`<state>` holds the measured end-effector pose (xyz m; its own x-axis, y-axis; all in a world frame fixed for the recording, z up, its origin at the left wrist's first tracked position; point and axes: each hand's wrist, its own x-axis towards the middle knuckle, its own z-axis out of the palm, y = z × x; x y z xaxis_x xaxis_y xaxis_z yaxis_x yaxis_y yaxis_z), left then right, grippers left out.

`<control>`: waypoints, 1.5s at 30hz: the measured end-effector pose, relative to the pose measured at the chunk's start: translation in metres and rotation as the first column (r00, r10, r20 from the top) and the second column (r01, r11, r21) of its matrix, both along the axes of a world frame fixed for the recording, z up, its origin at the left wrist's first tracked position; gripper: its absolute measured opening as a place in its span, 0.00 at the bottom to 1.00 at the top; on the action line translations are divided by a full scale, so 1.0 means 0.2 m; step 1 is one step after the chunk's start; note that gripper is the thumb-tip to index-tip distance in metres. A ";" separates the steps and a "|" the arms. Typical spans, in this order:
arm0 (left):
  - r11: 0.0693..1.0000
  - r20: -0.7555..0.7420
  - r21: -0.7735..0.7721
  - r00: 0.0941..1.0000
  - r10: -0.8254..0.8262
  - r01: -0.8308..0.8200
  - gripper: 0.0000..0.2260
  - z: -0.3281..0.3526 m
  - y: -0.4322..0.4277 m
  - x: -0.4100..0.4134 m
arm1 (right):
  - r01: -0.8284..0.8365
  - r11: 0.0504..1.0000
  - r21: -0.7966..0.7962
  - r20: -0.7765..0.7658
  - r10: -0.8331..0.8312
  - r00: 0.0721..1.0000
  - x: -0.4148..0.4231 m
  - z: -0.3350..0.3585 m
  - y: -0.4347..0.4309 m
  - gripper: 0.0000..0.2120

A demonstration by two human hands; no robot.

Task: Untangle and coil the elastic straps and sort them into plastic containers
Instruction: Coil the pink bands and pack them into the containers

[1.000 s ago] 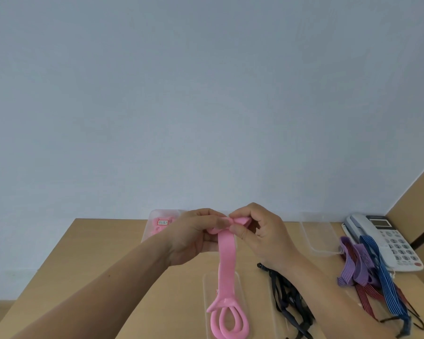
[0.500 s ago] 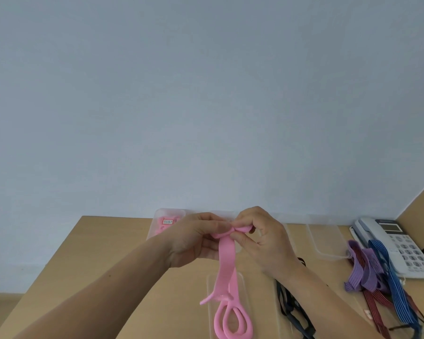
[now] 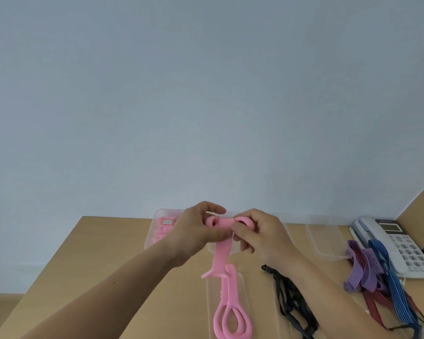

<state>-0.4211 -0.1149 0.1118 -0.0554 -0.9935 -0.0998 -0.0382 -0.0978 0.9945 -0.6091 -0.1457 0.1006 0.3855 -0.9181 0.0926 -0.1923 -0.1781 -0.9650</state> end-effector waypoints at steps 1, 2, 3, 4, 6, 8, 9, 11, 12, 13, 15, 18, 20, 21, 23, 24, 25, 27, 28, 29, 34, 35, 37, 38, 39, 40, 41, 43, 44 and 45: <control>1.000 -0.001 0.022 1.000 -0.003 0.003 0.20 0.00 0.00 0.00 | 0.007 1.000 -0.020 0.001 -0.007 1.000 0.00 0.00 0.00 0.02; 0.999 0.002 0.043 1.000 -0.013 0.013 0.21 0.00 0.00 -0.01 | 0.015 0.999 -0.037 0.007 -0.014 1.000 -0.01 0.00 0.00 0.02; 0.998 0.012 0.059 1.000 -0.027 0.026 0.21 0.00 0.00 -0.01 | 0.022 0.998 -0.052 0.014 -0.021 1.000 -0.01 0.00 0.00 0.02; 0.997 0.027 0.069 0.999 -0.043 0.041 0.19 0.00 0.00 -0.01 | 0.031 0.997 -0.069 0.016 -0.030 0.999 -0.01 0.00 0.00 0.03; 0.993 0.024 0.090 0.997 -0.075 0.073 0.16 0.02 0.00 -0.01 | 0.043 0.992 -0.120 0.000 -0.044 0.999 -0.01 0.00 0.00 0.04; 0.986 -0.022 0.121 0.993 -0.113 0.115 0.12 0.03 0.01 -0.01 | 0.038 0.982 -0.183 -0.021 -0.043 0.999 0.00 -0.01 0.01 0.06; 0.982 -0.049 0.132 0.990 -0.130 0.135 0.09 0.03 0.01 -0.01 | 0.033 0.976 -0.214 -0.031 -0.041 0.999 0.00 -0.01 0.01 0.07; 0.972 -0.112 0.146 0.979 -0.169 0.185 0.04 0.03 0.01 0.00 | 0.023 0.964 -0.267 -0.053 -0.039 0.998 0.01 -0.01 0.01 0.08; 0.966 -0.150 0.145 0.969 -0.194 0.216 0.05 0.04 0.01 0.01 | 0.017 0.957 -0.289 -0.064 -0.037 0.997 0.02 -0.02 0.01 0.08; 0.960 -0.187 0.140 0.959 -0.215 0.242 0.07 0.04 0.01 0.01 | 0.014 0.953 -0.304 -0.072 -0.038 0.997 0.02 -0.02 0.01 0.09; 0.960 -0.257 0.139 0.945 -0.201 0.242 0.09 0.04 0.01 0.01 | 0.016 0.952 -0.307 -0.076 -0.041 0.996 0.02 -0.02 0.00 0.09; 0.962 -0.301 0.172 0.941 -0.152 0.211 0.09 0.02 -0.01 0.01 | 0.016 0.947 -0.320 -0.070 -0.041 0.997 0.02 -0.03 0.01 0.08; 0.960 -0.299 0.161 0.938 -0.173 0.228 0.08 0.01 -0.01 0.02 | 0.017 0.958 -0.286 -0.040 -0.029 0.999 0.03 -0.04 0.01 0.08; 0.963 -0.301 0.150 0.938 -0.170 0.223 0.07 0.01 -0.01 0.02 | 0.008 0.971 -0.238 -0.018 -0.013 1.000 0.03 -0.04 0.01 0.09; 0.977 -0.306 0.147 0.947 -0.102 0.152 0.06 0.01 -0.02 0.02 | -0.053 0.992 -0.118 0.021 0.056 0.998 0.02 -0.03 0.01 0.11; 0.982 -0.303 0.158 0.952 -0.053 0.105 0.08 0.00 -0.02 0.03 | -0.085 0.994 -0.072 0.039 0.088 0.995 0.02 -0.03 0.01 0.12; 0.984 -0.292 0.162 0.956 -0.021 0.071 0.10 0.00 -0.02 0.03 | -0.096 0.995 -0.041 0.057 0.098 0.994 0.02 -0.03 0.00 0.12; 0.990 -0.253 0.133 0.967 -0.022 0.057 0.12 -0.01 -0.02 0.04 | -0.045 0.999 -0.011 0.083 0.046 0.995 0.02 -0.02 -0.01 0.11; 0.993 -0.222 0.102 0.974 -0.042 0.066 0.13 -0.01 -0.02 0.03 | -0.011 1.000 -0.002 0.076 0.011 0.997 0.03 -0.02 -0.02 0.09; 0.995 -0.185 0.070 0.981 -0.055 0.069 0.15 -0.01 -0.02 0.03 | 0.003 1.000 0.007 0.058 -0.004 0.998 0.03 -0.02 -0.02 0.08; 0.999 -0.013 0.034 1.000 -0.007 0.008 0.17 -0.03 -0.02 0.03 | -0.037 0.999 0.039 0.046 0.036 0.998 0.03 -0.02 -0.02 0.04; 0.999 -0.006 0.038 1.000 -0.007 0.007 0.15 -0.03 -0.01 0.03 | -0.040 0.999 0.033 0.050 0.038 0.998 0.02 -0.01 -0.02 0.04; 0.999 -0.040 0.047 0.999 0.005 -0.003 0.13 -0.04 0.00 0.04 | -0.053 0.998 0.032 0.054 0.051 0.997 0.02 -0.01 -0.02 0.06; 0.999 -0.066 0.051 0.998 0.009 -0.006 0.13 -0.03 0.00 0.04 | -0.055 0.998 0.033 0.058 0.053 0.997 0.02 -0.01 -0.01 0.07; 0.998 -0.088 0.055 0.996 0.005 0.000 0.14 -0.03 0.00 0.03 | -0.051 0.998 0.030 0.064 0.049 0.997 0.02 -0.02 -0.01 0.08; 0.998 -0.107 0.059 0.994 -0.004 0.010 0.14 -0.03 0.01 0.03 | -0.041 0.999 0.020 0.071 0.039 0.997 0.02 -0.02 -0.01 0.08; 0.998 -0.122 0.064 0.992 -0.012 0.020 0.14 -0.03 0.01 0.03 | -0.030 1.000 0.005 0.079 0.029 0.996 0.02 -0.02 -0.01 0.08; 0.994 -0.151 0.101 0.988 -0.016 0.031 0.16 -0.02 0.01 0.02 | -0.016 1.000 -0.015 0.114 0.018 0.993 0.01 -0.02 -0.01 0.07; 0.991 -0.178 0.126 0.984 -0.025 0.048 0.17 -0.01 0.01 0.02 | -0.013 1.000 -0.019 0.138 0.015 0.990 0.01 -0.02 -0.01 0.06; 0.986 -0.214 0.145 0.976 -0.045 0.077 0.17 0.00 0.01 0.02 | -0.010 1.000 -0.024 0.160 0.014 0.987 0.01 -0.03 -0.01 0.06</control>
<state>-0.4167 -0.1120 0.1111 -0.1513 -0.9616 -0.2289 0.1581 -0.2522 0.9547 -0.6072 -0.1486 0.0954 0.3751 -0.9103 0.1750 -0.0333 -0.2019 -0.9788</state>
